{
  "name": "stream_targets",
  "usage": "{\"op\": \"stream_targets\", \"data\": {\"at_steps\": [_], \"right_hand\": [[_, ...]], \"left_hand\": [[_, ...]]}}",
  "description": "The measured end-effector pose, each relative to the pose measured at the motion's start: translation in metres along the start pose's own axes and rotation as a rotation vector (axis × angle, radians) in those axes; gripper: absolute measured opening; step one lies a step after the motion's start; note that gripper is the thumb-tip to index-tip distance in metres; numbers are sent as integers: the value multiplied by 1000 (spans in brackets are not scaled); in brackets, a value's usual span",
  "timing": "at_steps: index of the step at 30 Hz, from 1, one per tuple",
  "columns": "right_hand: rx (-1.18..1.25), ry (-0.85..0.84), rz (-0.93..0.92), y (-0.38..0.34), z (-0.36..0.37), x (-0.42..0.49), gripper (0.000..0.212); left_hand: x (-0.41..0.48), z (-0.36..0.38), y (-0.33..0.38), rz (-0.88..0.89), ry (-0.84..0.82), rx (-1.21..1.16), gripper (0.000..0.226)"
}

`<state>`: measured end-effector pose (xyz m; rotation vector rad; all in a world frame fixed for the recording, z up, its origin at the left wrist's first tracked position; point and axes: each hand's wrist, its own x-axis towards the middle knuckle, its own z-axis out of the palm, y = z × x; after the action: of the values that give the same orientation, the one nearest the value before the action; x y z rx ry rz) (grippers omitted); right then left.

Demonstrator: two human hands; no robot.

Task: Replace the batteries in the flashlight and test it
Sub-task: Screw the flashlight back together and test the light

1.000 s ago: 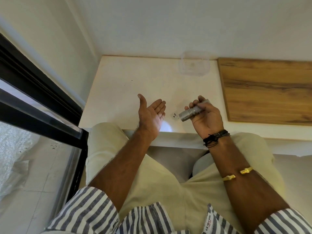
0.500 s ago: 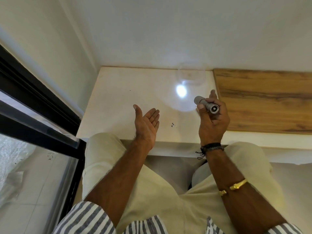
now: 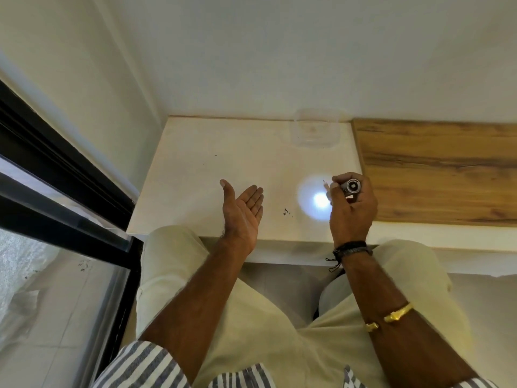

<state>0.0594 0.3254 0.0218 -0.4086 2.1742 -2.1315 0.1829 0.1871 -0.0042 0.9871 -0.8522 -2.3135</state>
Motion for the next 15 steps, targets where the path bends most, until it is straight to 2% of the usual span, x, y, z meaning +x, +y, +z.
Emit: {"op": "stream_targets", "data": {"at_steps": [3,7,11,15], "right_hand": [[89,-29,-139,-4,1,0,18],[215,-55,-163,-8,4,1,21],[340,-70,-36,-12,4,-2,22],[316,25,55,-10,6,1,18]], "left_hand": [[0,2,-1,4,5,10,96],[-1,1,-1,6,6,20,94],[0,0,-2,7,6,23,95],[2,-2,-1,-1,-8,23,97]]}}
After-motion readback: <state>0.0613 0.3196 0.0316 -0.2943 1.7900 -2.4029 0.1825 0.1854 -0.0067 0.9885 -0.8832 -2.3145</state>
